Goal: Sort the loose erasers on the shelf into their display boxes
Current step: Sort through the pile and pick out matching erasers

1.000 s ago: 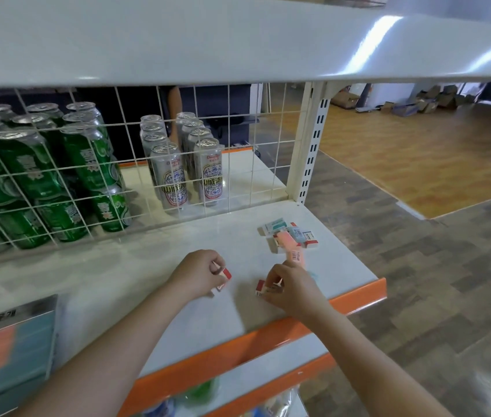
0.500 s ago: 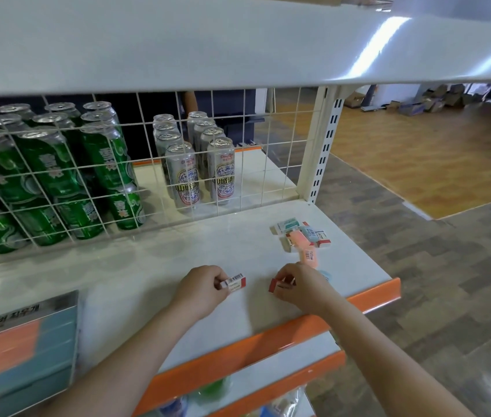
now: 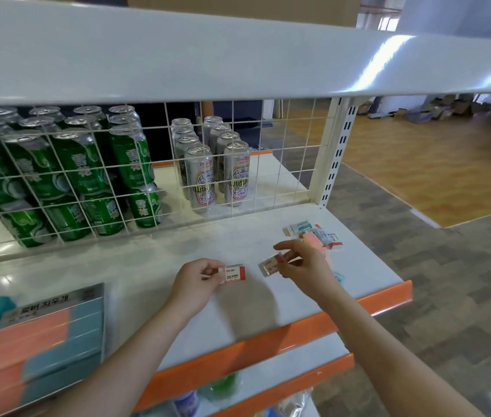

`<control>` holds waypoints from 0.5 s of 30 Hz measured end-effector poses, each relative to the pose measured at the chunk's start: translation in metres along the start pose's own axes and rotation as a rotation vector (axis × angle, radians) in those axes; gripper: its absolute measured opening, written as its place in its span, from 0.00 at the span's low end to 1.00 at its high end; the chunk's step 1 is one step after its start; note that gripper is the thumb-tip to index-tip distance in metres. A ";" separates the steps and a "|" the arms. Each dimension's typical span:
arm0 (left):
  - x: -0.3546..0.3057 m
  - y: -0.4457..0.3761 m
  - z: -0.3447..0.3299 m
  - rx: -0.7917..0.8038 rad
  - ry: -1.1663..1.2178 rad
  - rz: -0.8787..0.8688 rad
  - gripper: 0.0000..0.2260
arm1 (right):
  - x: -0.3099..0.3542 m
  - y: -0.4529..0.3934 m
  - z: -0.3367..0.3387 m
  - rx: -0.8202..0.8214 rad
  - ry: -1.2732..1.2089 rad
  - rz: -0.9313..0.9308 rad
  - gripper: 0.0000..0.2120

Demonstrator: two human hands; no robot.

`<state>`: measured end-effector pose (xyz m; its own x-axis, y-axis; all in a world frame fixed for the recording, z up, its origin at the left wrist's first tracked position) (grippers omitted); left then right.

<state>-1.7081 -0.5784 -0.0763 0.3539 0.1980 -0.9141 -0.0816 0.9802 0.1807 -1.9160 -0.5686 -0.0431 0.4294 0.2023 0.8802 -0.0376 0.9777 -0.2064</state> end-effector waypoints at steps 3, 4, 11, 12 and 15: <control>0.001 0.005 0.007 -0.022 0.087 0.017 0.07 | 0.004 0.008 -0.004 0.011 -0.104 -0.041 0.15; 0.002 0.007 0.008 -0.023 0.093 0.017 0.07 | 0.005 0.011 -0.006 0.017 -0.124 -0.052 0.14; 0.014 0.021 0.014 -0.027 0.029 0.008 0.07 | 0.005 0.029 -0.019 0.059 -0.200 -0.081 0.12; 0.015 0.023 0.015 -0.025 0.026 0.005 0.07 | 0.005 0.030 -0.021 0.059 -0.205 -0.084 0.11; 0.016 0.027 0.020 -0.020 0.003 0.002 0.08 | 0.009 0.031 -0.025 0.061 -0.215 -0.088 0.11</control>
<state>-1.6865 -0.5483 -0.0790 0.3512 0.2002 -0.9146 -0.1011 0.9793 0.1755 -1.8903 -0.5383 -0.0523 0.2313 0.1169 0.9658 -0.0660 0.9924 -0.1043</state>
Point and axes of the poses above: each hand's wrist, its own y-axis away from the middle knuckle, its own z-axis out of the back of the hand, x = y × z, the point moved 4 cm from there along -y, towards the middle knuckle, and after that the axes turned 11 degrees about z, right-handed, at the moved point
